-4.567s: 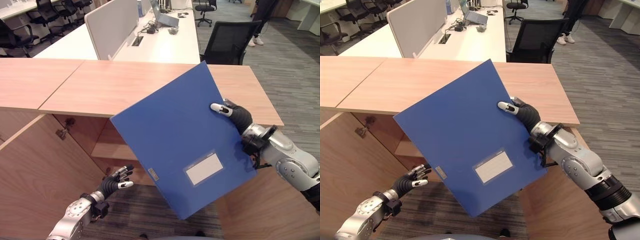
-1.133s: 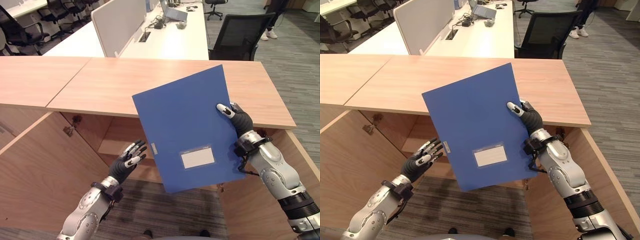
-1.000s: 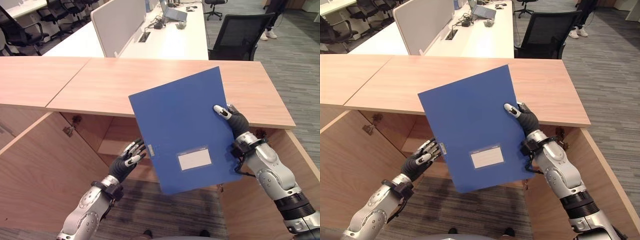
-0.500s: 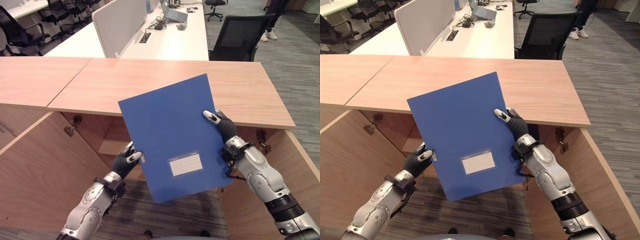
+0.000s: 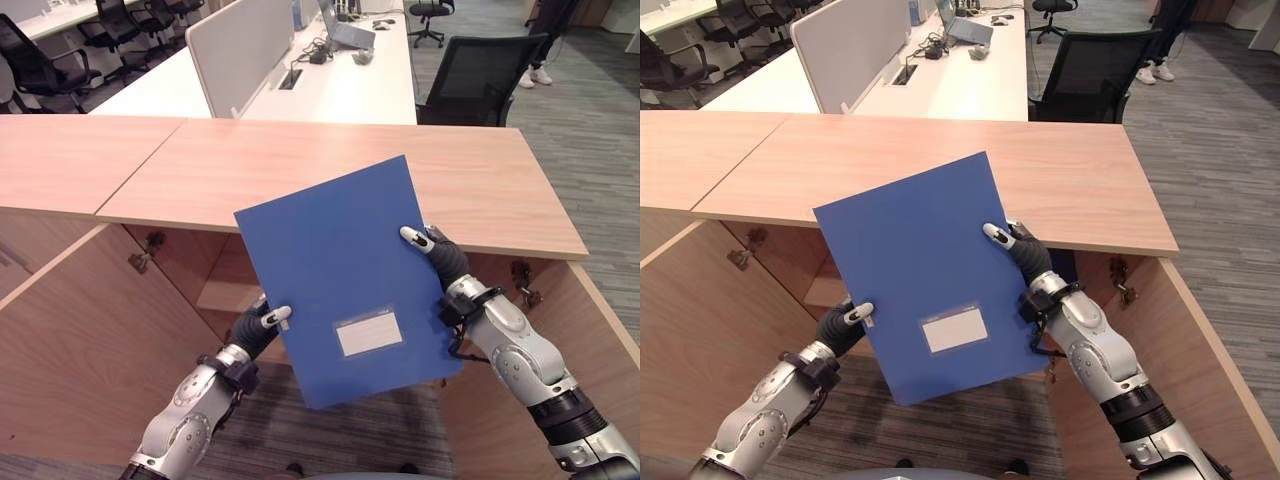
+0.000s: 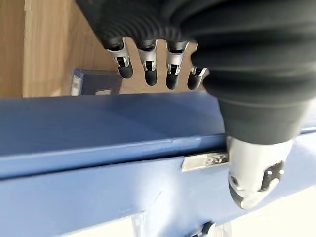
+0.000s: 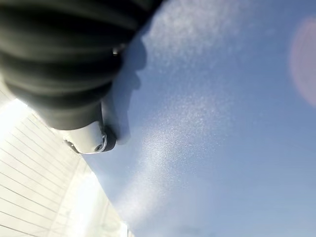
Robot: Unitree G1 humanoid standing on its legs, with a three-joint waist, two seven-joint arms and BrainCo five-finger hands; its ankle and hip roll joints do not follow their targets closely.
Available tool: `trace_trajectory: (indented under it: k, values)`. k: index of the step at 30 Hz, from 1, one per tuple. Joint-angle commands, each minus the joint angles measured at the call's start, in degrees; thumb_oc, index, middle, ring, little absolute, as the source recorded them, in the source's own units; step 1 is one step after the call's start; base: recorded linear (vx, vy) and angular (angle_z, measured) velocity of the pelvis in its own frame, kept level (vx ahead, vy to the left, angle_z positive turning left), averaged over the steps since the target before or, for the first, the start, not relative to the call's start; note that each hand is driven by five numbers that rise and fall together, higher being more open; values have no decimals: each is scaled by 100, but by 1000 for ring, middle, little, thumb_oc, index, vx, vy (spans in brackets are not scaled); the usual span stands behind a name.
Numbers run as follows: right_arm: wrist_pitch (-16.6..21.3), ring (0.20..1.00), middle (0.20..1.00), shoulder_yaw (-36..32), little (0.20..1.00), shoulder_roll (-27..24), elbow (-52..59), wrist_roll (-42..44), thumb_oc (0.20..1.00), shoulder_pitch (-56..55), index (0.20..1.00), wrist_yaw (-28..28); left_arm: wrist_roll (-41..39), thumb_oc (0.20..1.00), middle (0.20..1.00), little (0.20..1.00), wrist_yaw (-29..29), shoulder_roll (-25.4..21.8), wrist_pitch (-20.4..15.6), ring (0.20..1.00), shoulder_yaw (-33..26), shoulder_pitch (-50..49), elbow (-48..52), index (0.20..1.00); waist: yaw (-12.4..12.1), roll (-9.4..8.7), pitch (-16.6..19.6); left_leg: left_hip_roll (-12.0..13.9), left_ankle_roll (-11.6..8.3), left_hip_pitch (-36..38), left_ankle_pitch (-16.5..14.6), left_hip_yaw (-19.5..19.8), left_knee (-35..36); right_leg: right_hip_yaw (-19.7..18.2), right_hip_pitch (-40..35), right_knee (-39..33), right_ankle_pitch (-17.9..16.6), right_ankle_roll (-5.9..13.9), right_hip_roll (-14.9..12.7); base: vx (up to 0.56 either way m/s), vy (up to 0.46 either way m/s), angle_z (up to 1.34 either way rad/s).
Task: Put the empty folder in the office cabinet
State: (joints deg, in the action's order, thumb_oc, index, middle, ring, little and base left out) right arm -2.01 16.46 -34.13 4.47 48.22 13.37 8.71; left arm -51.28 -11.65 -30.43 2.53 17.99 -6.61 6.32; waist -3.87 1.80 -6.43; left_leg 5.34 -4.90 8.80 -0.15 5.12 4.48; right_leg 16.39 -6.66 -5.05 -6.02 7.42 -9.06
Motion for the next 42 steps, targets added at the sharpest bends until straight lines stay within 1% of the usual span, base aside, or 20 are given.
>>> trace_trajectory:
  k: [1,5,6,9,13,15,18,22,23,24,28,29,30,32,33,36,37,42]
  values:
    - [204,200,200,409,200,109,401,143,200,437,200,472,-43,1000,1000,1000,-409,-394,-14,1000,245,400,355,1000,-49,-318,158,-264,163,-292,26,38,52,-305,-116,530,746,37,137,0,0,0]
    - [95,200,200,653,200,-122,392,236,200,511,200,728,-207,1000,1000,1000,-672,-810,79,1000,287,384,472,1000,-68,-320,147,-262,154,-302,41,42,52,-290,-99,534,736,52,134,0,0,0]
    - [95,200,200,654,200,-121,391,236,200,512,200,729,-209,1000,1000,1000,-672,-812,80,1000,284,382,475,1000,-66,-321,147,-262,154,-303,41,42,52,-290,-98,535,736,53,134,0,0,0]
    - [38,200,200,858,200,-357,411,262,200,593,200,912,-351,1000,1000,1000,-893,-1189,145,1000,333,399,643,1000,-81,-321,141,-266,147,-316,53,46,52,-279,-87,531,723,65,129,0,0,0]
    - [69,200,200,972,200,-551,389,300,200,662,200,1057,-581,1000,1000,1000,-1180,-1630,177,1000,319,426,824,1000,-86,-326,145,-267,138,-321,53,40,52,-269,-90,531,718,79,129,0,0,0]
    - [70,200,200,964,200,-528,353,321,200,654,200,1081,-646,1000,1000,1000,-1264,-1732,180,1000,317,421,893,1000,-94,-324,147,-268,142,-321,58,46,52,-268,-92,534,719,78,132,0,0,0]
    - [74,200,200,953,200,-482,286,311,200,642,200,1083,-691,1000,1000,1000,-1324,-1761,189,1000,299,393,931,1000,-96,-316,147,-266,146,-314,56,52,52,-261,-97,532,716,81,128,0,0,0]
    - [119,200,200,806,200,-313,229,220,200,524,200,1049,-709,1000,1000,1000,-1249,-1653,119,1000,187,285,927,1000,-102,-318,161,-276,158,-310,51,60,52,-256,-99,531,714,85,125,0,0,0]
    - [133,200,200,768,200,-260,230,210,200,495,200,1032,-689,947,947,947,-1212,-1604,108,947,172,278,902,947,-104,-322,164,-276,160,-313,50,60,52,-256,-101,533,717,83,124,0,0,0]
    - [156,200,200,700,200,-161,227,185,200,440,200,991,-679,1000,1000,1000,-1159,-1480,71,1000,144,279,878,1000,-104,-326,168,-278,163,-313,48,64,52,-256,-111,531,722,79,124,0,0,0]
    - [159,200,200,621,200,-67,230,152,200,367,200,961,-675,1000,1000,1000,-1101,-1322,52,1000,81,254,855,1000,-106,-330,170,-279,165,-313,46,63,52,-249,-113,527,724,76,123,0,0,0]
    - [161,200,200,573,200,-27,239,124,200,326,200,943,-670,1000,1000,1000,-1055,-1236,33,1000,26,245,833,1000,-107,-332,171,-279,167,-313,42,66,52,-249,-116,527,727,74,120,0,0,0]
    - [184,200,200,455,200,83,249,86,200,232,200,905,-690,1000,1000,1000,-977,-1038,9,1000,-69,203,812,1000,-103,-332,172,-278,172,-312,36,66,52,-245,-118,526,732,71,116,0,0,0]
    - [191,200,200,337,200,220,246,75,200,117,200,863,-701,1000,1000,1000,-892,-835,-14,1000,-138,167,786,1000,-102,-336,175,-279,179,-312,31,71,52,-245,-118,522,730,69,113,0,0,0]
    - [189,200,200,336,200,220,250,74,200,113,200,862,-700,1000,1000,1000,-891,-834,-14,1000,-135,167,785,1000,-103,-336,176,-279,179,-311,30,71,52,-245,-119,522,730,69,113,0,0,0]
    - [227,200,200,153,200,416,227,46,200,-56,200,764,-725,1000,1000,1000,-768,-557,-38,1000,-237,114,753,1000,-97,-335,176,-287,191,-303,20,70,52,-253,-127,520,738,64,112,0,0,0]
    - [255,200,200,59,200,550,232,56,200,-157,200,705,-739,1000,1000,1000,-693,-400,-36,1000,-262,86,720,1000,-90,-334,179,-294,197,-297,11,72,52,-259,-133,518,741,58,110,0,0,0]
    - [273,200,200,-53,200,704,256,47,200,-265,200,658,-723,1000,1000,1000,-627,-238,-30,1000,-311,38,701,1000,-74,-332,190,-295,205,-288,3,77,52,-278,-141,519,749,52,107,0,0,0]
